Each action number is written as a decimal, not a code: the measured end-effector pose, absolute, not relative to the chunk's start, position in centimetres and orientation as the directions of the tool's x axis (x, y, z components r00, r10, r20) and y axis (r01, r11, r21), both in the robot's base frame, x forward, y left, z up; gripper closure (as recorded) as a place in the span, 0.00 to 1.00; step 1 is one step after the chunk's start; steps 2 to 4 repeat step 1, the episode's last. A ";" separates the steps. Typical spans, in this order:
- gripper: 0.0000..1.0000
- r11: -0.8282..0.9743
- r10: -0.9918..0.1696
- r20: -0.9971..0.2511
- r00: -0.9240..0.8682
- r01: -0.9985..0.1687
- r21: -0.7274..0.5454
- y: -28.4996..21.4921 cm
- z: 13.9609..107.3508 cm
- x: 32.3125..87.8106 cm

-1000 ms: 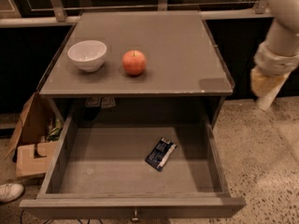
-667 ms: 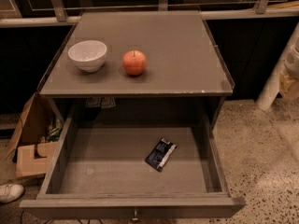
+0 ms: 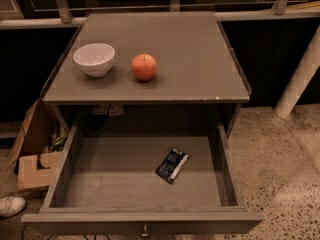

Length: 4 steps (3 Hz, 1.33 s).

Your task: Pick rxbar blueberry from top drawer and place on counter

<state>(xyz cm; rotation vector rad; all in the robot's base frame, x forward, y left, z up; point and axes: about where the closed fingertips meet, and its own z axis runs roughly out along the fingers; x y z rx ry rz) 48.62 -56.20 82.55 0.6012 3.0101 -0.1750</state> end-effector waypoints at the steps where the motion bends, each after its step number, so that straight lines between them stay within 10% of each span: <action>1: 0.73 0.918 0.374 -0.120 -0.920 0.386 -0.097 -56.6 82.4 49.6; 4: 0.73 0.918 0.374 -0.120 -0.920 0.386 -0.097 -56.6 82.4 49.6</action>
Offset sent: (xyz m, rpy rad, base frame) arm 0.0000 0.0000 0.0000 0.0000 0.0000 0.0000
